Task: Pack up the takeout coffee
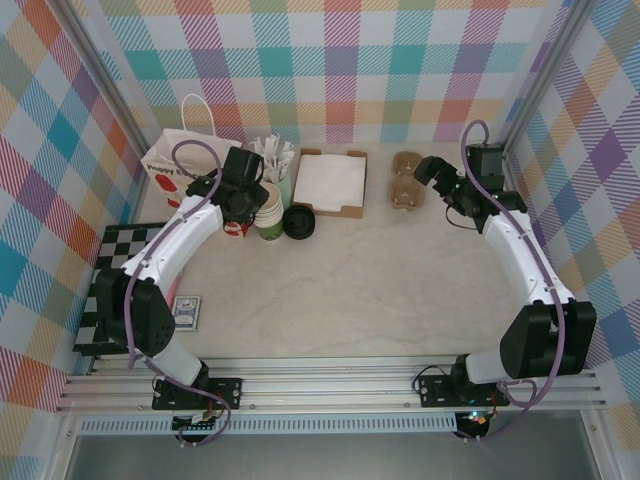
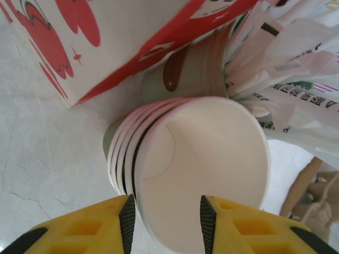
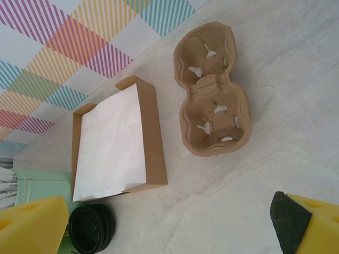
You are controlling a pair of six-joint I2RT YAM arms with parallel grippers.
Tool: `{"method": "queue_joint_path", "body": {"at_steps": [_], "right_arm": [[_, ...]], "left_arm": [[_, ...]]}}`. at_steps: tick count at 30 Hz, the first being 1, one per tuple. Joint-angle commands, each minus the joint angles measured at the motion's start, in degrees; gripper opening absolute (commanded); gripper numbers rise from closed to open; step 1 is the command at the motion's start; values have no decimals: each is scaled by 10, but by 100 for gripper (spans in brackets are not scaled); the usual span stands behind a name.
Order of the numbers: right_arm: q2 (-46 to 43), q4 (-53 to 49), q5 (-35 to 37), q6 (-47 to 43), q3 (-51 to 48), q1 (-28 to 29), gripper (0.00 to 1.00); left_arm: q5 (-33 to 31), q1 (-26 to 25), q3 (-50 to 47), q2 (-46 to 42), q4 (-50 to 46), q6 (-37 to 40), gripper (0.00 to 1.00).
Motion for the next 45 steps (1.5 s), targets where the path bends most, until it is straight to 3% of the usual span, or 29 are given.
{"method": "queue_joint_path", "body": {"at_steps": [1,11,15,22,26,35,45], "right_arm": [[-4,-24,12,-27,3,1,100],[-5,-30,22,-37,1,2,100],[-1,-34,25,-39,0,1,100],[0,-34,27,-37,-2,2,100],[-1,-34,28,-36,-1,1,100],[-2,-36,23,-37,0,2,100],[0,-38,10,-35,14,2,100]], "left_arm": [[-24,-5,25,15,-32,5,37],[-15,-5,26,30,-56,-3,31],[-14,-5,17,24,-45,-6,20],[-14,-5,23,23,-53,-2,13],[-10,-5,24,22,-54,6,0],[-17,-4,47,-5,-30,53,0],[11,11,28,-52,-4,50,0]]}}
